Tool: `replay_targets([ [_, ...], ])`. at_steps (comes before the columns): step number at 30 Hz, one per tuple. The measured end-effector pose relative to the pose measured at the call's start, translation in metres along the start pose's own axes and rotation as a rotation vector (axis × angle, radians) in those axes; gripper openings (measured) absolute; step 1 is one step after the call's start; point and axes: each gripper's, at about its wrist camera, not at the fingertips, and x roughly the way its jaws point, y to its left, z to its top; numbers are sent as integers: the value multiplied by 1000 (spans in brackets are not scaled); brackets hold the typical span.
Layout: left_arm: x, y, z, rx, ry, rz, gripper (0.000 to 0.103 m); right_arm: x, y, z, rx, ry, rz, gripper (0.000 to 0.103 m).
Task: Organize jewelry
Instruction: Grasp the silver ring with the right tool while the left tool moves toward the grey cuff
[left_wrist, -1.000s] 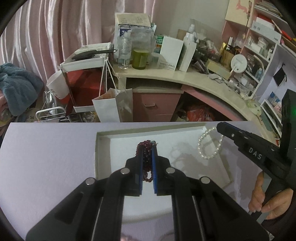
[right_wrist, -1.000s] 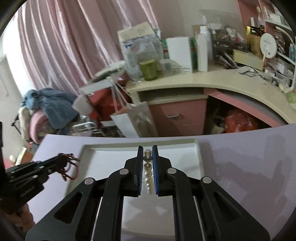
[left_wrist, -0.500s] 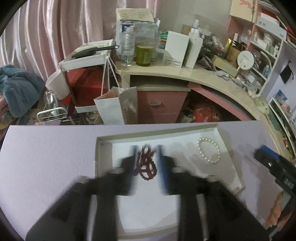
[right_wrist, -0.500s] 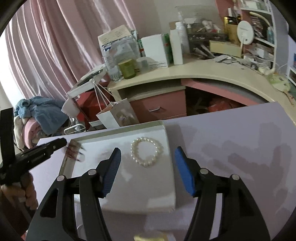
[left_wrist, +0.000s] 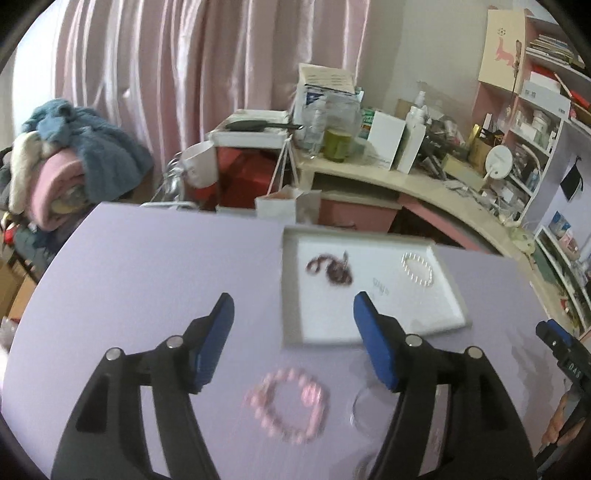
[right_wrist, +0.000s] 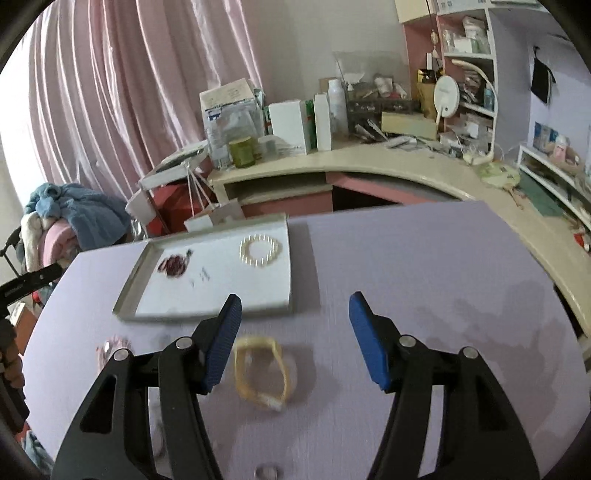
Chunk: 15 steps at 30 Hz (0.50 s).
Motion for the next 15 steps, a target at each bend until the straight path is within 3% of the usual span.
replay_targets([
  [7,-17,0,-59,-28,56,15,68,-6,2,-44,-20,64,22,61],
  [10,-25,0,-82,-28,66,22,74,0,6,-66,-53,119,44,54],
  [15,-35,-5,-110,-4,74,34,82,7,17,-101,-104,192,58,52],
])
